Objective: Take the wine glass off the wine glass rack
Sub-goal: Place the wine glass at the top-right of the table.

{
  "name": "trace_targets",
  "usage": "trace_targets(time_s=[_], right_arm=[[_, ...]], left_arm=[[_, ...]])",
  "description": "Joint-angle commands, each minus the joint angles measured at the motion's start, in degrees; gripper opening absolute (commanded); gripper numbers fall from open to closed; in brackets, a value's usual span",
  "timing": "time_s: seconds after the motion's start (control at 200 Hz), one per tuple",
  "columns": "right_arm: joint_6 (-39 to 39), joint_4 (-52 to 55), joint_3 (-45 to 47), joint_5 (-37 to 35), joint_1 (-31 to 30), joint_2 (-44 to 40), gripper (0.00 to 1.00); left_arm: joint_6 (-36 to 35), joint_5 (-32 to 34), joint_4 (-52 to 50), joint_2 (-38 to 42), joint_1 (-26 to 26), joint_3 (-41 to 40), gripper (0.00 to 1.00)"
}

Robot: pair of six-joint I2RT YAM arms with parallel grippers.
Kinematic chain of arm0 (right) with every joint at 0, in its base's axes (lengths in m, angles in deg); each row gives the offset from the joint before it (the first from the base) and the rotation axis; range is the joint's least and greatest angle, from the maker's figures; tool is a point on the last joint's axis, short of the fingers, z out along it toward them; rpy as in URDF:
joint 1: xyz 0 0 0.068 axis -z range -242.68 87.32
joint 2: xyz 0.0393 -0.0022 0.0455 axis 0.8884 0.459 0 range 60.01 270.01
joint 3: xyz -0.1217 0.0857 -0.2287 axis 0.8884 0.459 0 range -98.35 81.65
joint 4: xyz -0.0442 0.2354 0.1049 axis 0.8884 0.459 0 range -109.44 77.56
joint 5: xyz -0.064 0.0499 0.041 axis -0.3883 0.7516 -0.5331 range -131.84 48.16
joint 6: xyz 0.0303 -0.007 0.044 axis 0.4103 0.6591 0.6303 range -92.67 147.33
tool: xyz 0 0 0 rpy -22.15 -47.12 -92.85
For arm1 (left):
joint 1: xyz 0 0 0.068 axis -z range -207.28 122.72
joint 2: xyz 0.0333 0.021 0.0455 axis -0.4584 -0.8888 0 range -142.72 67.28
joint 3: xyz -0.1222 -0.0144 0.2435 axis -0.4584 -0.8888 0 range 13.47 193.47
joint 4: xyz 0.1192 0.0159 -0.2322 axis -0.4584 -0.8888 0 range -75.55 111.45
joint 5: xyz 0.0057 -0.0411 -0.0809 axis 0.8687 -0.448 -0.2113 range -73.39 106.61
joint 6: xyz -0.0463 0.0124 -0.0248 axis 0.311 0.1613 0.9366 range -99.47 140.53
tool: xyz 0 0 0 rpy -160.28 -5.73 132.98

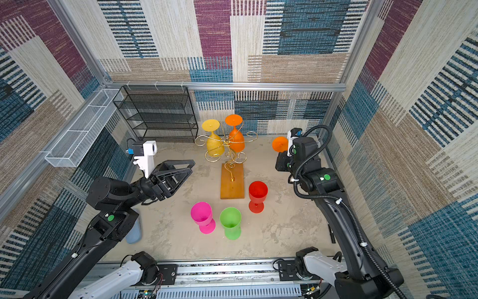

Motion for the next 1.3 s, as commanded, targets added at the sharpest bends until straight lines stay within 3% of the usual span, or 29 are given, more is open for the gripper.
trace_targets(time_s=[0.0,0.531,1.297], right_arm=[[-1.39,3.6,0.76,1.47,-0.02,1.43,0.0],[-6.33,6.25,4.51,8.99,-0.07,12.58,0.0],[-7.12,10.12,1.39,9.29,-0.02,20.3,0.0]], left_arm=[[-6.82,1.97,-7.88,1.25,-0.04,-0.28,0.57],[-5.79,0.57,-6.02,2.47,-0.02,-3.4,0.57],[-3.81,-2.41,-1.56,0.27,-0.04,-5.89,0.57]])
